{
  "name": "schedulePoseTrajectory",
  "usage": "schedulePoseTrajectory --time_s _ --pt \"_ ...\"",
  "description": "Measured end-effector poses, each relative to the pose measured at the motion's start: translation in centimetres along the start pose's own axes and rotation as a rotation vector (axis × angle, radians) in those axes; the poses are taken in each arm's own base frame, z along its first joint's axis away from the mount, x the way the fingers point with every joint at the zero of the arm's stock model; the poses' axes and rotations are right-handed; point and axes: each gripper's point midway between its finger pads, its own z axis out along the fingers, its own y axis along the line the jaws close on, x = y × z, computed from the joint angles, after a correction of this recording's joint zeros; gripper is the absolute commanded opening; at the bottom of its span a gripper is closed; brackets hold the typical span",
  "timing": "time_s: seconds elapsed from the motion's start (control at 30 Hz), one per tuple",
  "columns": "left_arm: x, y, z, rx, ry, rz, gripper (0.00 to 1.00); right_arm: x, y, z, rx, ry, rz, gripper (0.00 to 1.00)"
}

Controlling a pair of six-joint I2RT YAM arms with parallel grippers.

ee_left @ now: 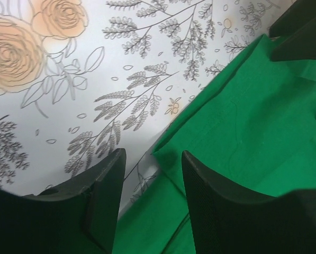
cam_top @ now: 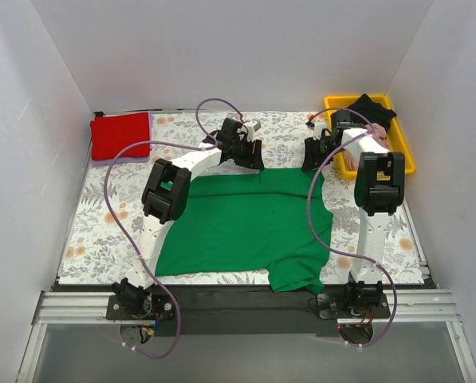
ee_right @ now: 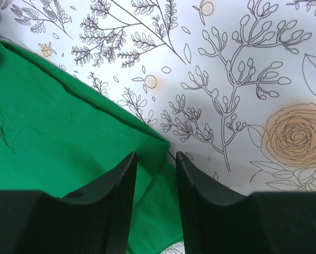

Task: Fold and stack the t-shirts
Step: Fold the tshirt

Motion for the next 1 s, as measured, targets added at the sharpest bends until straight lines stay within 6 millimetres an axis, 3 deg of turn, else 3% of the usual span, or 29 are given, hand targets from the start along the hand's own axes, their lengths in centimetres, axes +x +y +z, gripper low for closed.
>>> schedulePoseTrajectory --time_s 0.1,0.23,0.3,0.5,0.73,0.9,1.0 --pt "0.0 -0.6 0.5 0.014 -0.005 0.004 0.43 -0.2 0.1 0.2 -0.014 -0.005 0.009 0.36" --pt "0.0 -1.0 1.0 0.026 -0.007 0.003 0.33 -0.5 0.1 0.7 -0.033 -0.013 0.018 0.1" --pt "-0.1 -1.0 1.3 0.03 -0.011 0.0 0.24 -0.6 0.3 0.8 -0.045 -0.016 0.019 0.02" --pt "0.2 -1.0 1.5 0.039 -0.004 -0.014 0.0 -0.8 0.7 0.8 -0.065 -0.022 0.02 0.01" --pt "0.9 -1.6 1.3 0.077 0.002 -0.012 0.0 -1.5 1.9 -1.2 -0.071 -0.056 -0.011 0.01" --pt "2.0 -2.9 -0.2 0.12 0.002 -0.014 0.0 -2.3 4.2 -4.7 -0.074 -0.114 -0.067 0.01" --pt "1.2 -4.4 -2.1 0.15 -0.026 0.008 0.0 -1.2 5.6 -6.4 -0.08 -0.119 -0.087 0.01"
